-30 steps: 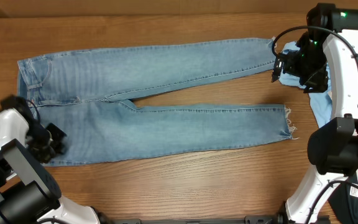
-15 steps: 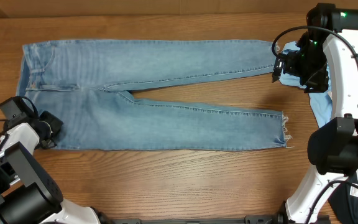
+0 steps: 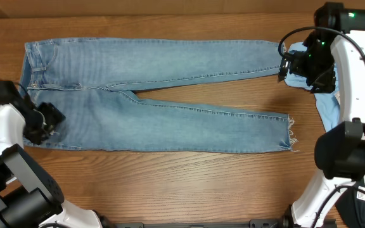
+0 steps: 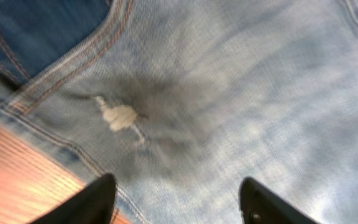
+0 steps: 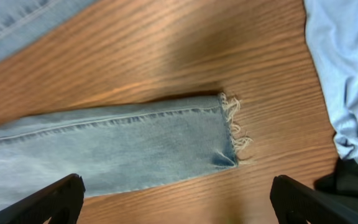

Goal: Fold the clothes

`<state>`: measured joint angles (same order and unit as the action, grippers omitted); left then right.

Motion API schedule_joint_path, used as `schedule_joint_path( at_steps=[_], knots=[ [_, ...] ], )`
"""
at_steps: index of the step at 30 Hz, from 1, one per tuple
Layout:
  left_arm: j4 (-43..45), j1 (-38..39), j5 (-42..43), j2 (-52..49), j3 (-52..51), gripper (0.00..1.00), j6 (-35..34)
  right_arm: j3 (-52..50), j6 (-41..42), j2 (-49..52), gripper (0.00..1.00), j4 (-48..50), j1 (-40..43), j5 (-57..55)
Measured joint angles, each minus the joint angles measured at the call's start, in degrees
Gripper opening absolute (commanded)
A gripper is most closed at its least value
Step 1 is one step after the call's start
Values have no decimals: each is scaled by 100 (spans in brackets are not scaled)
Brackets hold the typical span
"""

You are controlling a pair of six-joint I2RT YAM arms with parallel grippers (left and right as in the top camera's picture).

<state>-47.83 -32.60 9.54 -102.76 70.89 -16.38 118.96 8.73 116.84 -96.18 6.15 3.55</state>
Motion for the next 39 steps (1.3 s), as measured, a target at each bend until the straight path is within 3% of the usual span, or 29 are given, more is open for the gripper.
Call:
schedule_joint_path(
  at_steps=[7, 13, 25, 30, 35, 38, 39],
  knots=[
    [-1062, 37, -52, 446, 927, 78, 103, -13, 2, -903, 100, 44, 450, 157],
    [-1532, 409, -74, 1331, 931, 78, 439, -13, -17, -1480, 100, 63, 715, 391],
    [-1707, 881, 15, 2924, 291, 79, 732, -127, -125, -1604, 100, 129, 717, 660],
    [-1534, 881, 164, 3528, -61, 79, 942, -1093, -127, -2048, 100, 671, 817, 702],
    [-1453, 881, 258, 4083, -442, 82, 1043, -2817, -131, -2868, 100, 1703, 988, 874],
    [-1436, 881, 223, 4179, -713, 99, 949, -3766, -127, -3373, 100, 2291, 997, 1117],
    [-1436, 883, 164, 4179, -807, 100, 850, -4072, -129, -3543, 100, 2450, 992, 1198]
  ],
)
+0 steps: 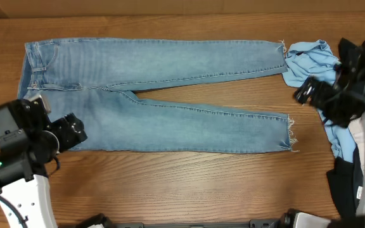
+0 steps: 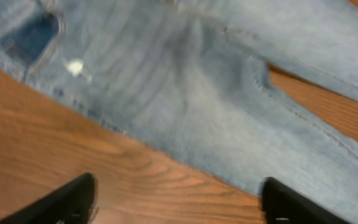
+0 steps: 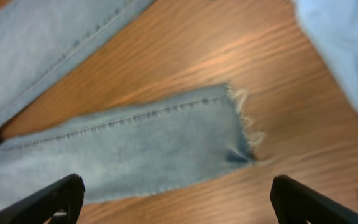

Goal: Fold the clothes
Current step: 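Move the right gripper to the lower leg hem and grasp it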

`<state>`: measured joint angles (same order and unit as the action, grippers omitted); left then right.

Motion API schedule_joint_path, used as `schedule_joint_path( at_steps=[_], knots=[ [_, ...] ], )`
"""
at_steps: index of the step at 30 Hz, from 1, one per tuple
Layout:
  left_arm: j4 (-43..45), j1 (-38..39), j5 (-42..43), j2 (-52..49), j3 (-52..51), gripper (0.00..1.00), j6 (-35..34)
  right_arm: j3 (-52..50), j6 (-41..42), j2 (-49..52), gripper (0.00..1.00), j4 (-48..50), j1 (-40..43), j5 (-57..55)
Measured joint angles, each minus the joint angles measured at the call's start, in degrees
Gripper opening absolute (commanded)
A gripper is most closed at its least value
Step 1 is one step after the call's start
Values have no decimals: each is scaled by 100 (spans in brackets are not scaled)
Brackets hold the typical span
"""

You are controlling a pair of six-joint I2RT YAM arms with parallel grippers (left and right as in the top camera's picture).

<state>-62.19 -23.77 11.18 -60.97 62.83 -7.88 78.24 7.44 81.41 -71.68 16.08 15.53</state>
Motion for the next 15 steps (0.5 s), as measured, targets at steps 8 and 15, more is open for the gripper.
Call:
schedule_joint_path(
  at_steps=[8, 15],
  knots=[
    [402, -192, -927, -286, -448, 100, -1169, -2083, 498, -774, 100, 872, 2, 404],
    [1047, -1237, -1086, -1386, -452, 100, -1609, -2702, 896, -774, 100, 1060, 0, 503]
  ],
)
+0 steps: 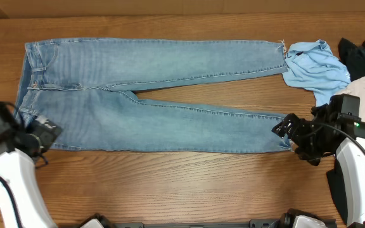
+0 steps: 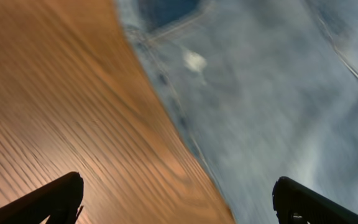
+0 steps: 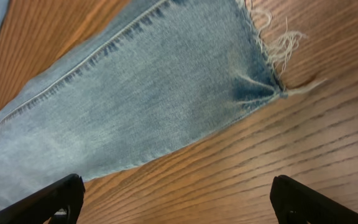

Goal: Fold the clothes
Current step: 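Move the right gripper to the lower leg hem and grasp it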

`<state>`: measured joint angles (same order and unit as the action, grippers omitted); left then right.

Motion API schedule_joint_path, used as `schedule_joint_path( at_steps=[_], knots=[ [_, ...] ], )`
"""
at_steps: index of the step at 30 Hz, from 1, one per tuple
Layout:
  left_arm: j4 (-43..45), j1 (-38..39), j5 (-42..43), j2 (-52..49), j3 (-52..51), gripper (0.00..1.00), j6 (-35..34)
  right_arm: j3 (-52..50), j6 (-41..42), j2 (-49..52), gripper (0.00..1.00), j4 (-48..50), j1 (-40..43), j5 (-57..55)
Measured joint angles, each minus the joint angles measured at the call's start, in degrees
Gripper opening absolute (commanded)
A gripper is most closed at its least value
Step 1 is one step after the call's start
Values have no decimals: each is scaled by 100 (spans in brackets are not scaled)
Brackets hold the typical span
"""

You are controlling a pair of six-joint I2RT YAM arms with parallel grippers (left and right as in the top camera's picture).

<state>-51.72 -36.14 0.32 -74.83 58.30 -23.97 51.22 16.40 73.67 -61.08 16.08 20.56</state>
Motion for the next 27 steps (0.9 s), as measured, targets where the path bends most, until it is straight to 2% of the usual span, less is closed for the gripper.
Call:
schedule_joint_path(
  at_steps=[3, 10, 21, 25, 27],
  knots=[
    [415, -483, 33, -614, 0, 97, -46, -13, 48, 0, 100, 7, 2, 11],
    [1620, -1176, 315, -1845, -7, 77, -149, -13, 96, 0, 100, -4, 2, 24],
    [2730, -1222, 503, -2894, -9, 76, 227, -20, 136, 0, 100, -142, 2, 22],
    [2929, -1222, 501, -2968, -7, 54, 420, -20, 142, 0, 100, -155, 0, 22],
    [2983, -1222, 529, -2997, -7, 49, 485, -20, 144, 0, 100, -155, 2, 22]
  ],
)
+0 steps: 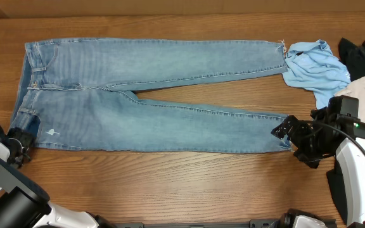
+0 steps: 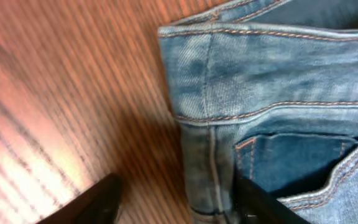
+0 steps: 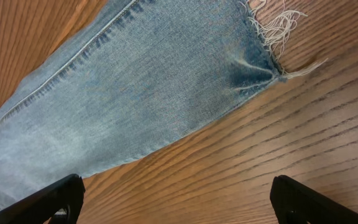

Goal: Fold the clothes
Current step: 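Move the right gripper to the lower leg hem and grasp it, then lift the lower leg with the right gripper and fold it over the upper leg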

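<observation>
Light blue jeans [image 1: 151, 95] lie flat on the wooden table, waistband at the left, both legs reaching right. My left gripper [image 1: 19, 142] is at the near corner of the waistband [image 2: 229, 74], low over it and open, its fingers straddling the hem edge [image 2: 207, 180]. My right gripper [image 1: 290, 139] hovers open at the frayed cuff [image 3: 263, 59] of the near leg, with bare table between its fingers [image 3: 48, 202].
A crumpled light blue shirt [image 1: 312, 66] lies by the far leg's cuff. Dark [image 1: 360, 54] and pale garments are piled at the right edge. The table's near strip [image 1: 170, 183] is bare wood.
My left gripper has moved left and down to the near waistband corner and narrowed its opening around the hem. The right gripper has hardly moved.
At first my left gripper was over the jeans' seat and the right by the far leg's cuff. Then both arms had pulled toward the near side. The right reached the near leg's cuff; the left is now at the waistband corner.
</observation>
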`<state>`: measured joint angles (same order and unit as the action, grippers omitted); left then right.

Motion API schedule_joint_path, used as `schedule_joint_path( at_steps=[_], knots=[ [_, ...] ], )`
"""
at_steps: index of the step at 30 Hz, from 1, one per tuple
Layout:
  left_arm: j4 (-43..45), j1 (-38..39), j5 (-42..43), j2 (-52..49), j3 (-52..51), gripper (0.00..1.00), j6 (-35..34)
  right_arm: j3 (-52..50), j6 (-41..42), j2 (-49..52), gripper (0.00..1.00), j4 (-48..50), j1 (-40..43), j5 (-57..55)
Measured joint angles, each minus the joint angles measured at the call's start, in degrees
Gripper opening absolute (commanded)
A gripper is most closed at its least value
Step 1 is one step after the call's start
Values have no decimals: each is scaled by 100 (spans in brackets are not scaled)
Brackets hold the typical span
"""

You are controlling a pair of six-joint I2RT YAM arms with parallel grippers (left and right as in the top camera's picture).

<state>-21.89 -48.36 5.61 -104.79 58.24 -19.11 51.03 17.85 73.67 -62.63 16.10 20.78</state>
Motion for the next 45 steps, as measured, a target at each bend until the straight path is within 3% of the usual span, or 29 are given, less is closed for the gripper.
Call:
schedule_joint_path(
  at_steps=[6, 17, 26, 37, 40, 42, 45],
  knots=[
    [114, 0, 389, -68, 0, 5, 57, -2, 13, 0, 100, 4, -2, 0],
    [-151, -7, 754, -96, 22, 4, 109, -4, 179, 0, 100, -452, 0, 0],
    [-374, -4, 837, 234, 17, 4, 103, -114, 428, -2, 99, -212, 0, -140],
    [-433, -2, 837, 538, 17, 4, 103, -1764, 1115, 24, 67, 2487, 0, -236],
    [-452, -2, 837, 535, 17, 4, 103, -1965, 1257, 133, 63, 3003, 0, -264],
    [-470, 0, 835, 535, 17, 4, 103, -2015, 1296, 254, 52, 3252, 0, -282],
    [-516, 0, 837, 538, 17, 4, 101, -2035, 1344, 402, 47, 3477, 0, -332]
  ],
)
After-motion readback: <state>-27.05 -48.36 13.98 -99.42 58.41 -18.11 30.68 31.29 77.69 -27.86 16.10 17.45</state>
